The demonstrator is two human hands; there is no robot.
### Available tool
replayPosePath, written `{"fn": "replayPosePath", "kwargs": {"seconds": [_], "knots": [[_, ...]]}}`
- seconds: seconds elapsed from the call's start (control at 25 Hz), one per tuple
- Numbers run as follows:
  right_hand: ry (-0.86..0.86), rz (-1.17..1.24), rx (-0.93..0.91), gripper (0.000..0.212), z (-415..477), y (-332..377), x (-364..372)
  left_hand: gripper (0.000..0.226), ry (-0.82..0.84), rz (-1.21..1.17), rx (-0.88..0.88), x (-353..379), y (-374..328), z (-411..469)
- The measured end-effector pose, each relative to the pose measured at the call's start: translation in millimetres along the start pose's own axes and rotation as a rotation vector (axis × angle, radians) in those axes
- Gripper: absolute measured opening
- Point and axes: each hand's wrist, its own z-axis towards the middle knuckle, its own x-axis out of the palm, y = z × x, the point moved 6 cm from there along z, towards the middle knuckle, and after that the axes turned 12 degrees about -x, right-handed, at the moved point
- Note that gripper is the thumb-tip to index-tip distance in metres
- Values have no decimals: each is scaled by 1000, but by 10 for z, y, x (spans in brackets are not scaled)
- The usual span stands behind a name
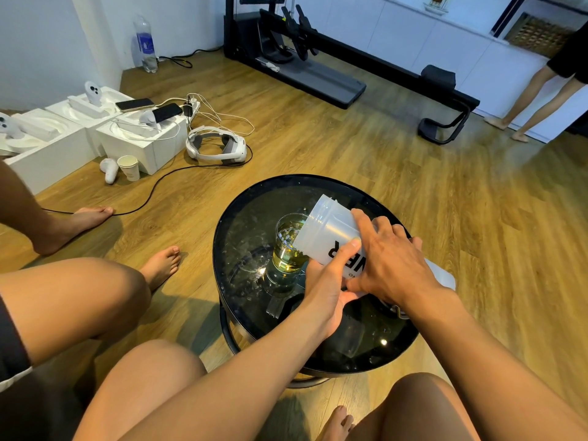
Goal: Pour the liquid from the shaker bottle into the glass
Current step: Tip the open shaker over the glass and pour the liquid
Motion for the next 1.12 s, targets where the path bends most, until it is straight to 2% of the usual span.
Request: {"fn": "replayPosePath", "kwargs": {"seconds": [0.72,1.12], "knots": [[6,-3,-3,117,9,6,-16,28,-3,1,-4,11,-14,-18],[9,-18,-4,118,16,2,-14,30,-8,-16,-3,-4,-9,2]]}}
